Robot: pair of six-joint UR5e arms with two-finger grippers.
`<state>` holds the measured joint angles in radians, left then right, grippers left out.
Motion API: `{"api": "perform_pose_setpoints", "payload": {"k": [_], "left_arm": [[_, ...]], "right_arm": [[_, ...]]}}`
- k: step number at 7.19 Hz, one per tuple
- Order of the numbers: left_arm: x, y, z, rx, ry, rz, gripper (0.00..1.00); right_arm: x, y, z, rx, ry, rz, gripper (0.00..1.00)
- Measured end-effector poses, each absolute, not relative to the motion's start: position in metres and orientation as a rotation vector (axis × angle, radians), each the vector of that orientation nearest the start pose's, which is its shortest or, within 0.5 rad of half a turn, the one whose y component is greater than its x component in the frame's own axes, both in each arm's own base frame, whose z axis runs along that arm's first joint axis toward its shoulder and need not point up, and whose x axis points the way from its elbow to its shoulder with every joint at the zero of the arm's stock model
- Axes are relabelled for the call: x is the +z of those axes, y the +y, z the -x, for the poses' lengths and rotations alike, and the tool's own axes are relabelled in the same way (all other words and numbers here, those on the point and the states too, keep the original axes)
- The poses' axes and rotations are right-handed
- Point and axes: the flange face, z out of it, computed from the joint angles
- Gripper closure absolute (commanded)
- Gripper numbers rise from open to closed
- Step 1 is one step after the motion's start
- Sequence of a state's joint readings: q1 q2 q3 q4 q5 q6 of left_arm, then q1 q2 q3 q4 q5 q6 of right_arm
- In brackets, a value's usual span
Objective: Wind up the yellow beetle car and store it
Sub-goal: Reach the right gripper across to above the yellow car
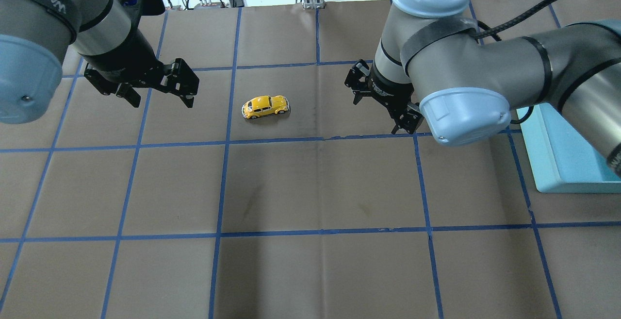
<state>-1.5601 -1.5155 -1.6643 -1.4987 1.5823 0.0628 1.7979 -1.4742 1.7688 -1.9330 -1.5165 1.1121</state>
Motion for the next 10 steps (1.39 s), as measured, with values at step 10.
{"api": "perform_pose_setpoints", "payload": {"k": [10], "left_arm": [[0.474,-0.476,0.111,-0.039,3.122,-0.039,0.00]], "right_arm": [[0.324,-0.573,-0.367,0.218,2.304,-2.036,0.01]]}}
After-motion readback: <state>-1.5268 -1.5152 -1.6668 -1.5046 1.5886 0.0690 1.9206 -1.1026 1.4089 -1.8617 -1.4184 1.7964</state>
